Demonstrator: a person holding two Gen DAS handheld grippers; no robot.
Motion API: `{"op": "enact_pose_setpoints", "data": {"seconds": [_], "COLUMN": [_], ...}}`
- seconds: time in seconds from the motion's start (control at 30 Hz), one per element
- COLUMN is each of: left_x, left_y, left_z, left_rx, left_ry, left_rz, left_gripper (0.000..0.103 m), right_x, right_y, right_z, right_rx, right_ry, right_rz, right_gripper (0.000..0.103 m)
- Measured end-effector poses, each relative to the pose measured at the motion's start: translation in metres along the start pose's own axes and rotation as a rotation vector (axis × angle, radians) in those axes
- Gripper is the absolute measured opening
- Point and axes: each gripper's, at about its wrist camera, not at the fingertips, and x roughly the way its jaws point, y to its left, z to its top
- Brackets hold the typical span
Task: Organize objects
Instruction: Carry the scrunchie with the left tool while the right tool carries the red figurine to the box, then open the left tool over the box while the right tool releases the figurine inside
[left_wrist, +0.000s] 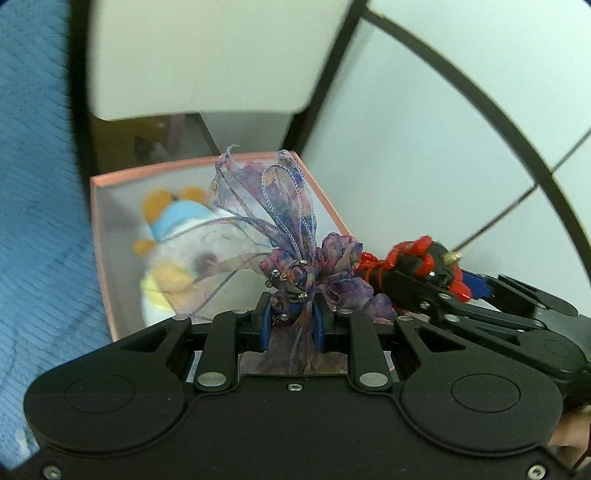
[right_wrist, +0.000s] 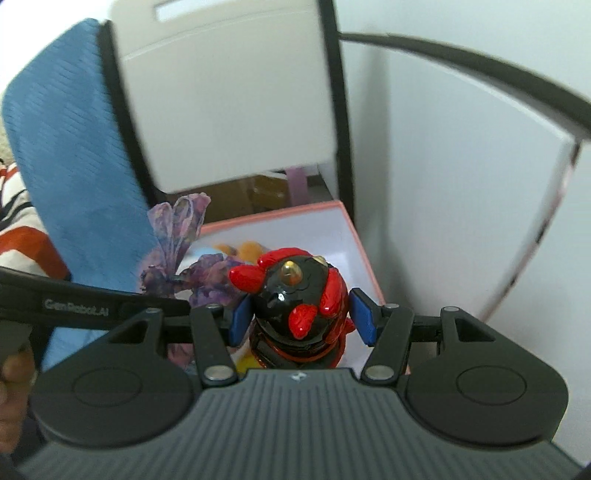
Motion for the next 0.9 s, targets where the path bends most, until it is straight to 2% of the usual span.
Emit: {"op": "enact_pose_setpoints", "data": {"seconds": [0.2, 0.47, 0.53, 0.57, 0.6, 0.73, 0.8, 0.9], "left_x": [0.035, 0.061, 0.062, 0.06, 0.056, 0.038, 0.028, 0.012], "left_y": [-0.02, -0.024, -0.024, -0.024, -0.023, -0.017, -0.016, -0.013], "left_z": [-0.011, -0.031, -0.033, -0.033, -0.035, -0.029, -0.029, -0.026], "left_rx": [0.014, 0.02, 0.024, 0.027, 0.031, 0.028, 0.028, 0.041], "left_ry": [0.07, 0.116, 0.117, 0.115, 0.113, 0.088, 0.074, 0.046], "left_rz": [-0.006, 0.013, 0.016, 0.013, 0.003, -0.016, -0.024, -0.017], "left_gripper": [0.021, 0.021, 0.03, 0.039, 0.043, 0.052, 0.058, 0.065], "right_x": [0.032, 0.062, 0.066, 0.068, 0.069, 0.075, 0.071, 0.061], "right_y": [-0.018, -0.031, -0.032, -0.032, -0.032, -0.03, -0.03, -0.028], "right_z": [-0.024, -0.049, -0.052, -0.053, -0.053, -0.052, -0.049, -0.04], "right_rx": [0.024, 0.035, 0.045, 0.048, 0.049, 0.067, 0.079, 0.08], "right_ry": [0.053, 0.112, 0.126, 0.133, 0.138, 0.163, 0.158, 0.134], "right_rz": [-0.021, -0.032, -0.026, -0.025, -0.026, -0.015, -0.011, -0.028], "right_gripper": [0.06, 0.06, 0.06, 0.06, 0.06, 0.06, 0.067, 0.07]}}
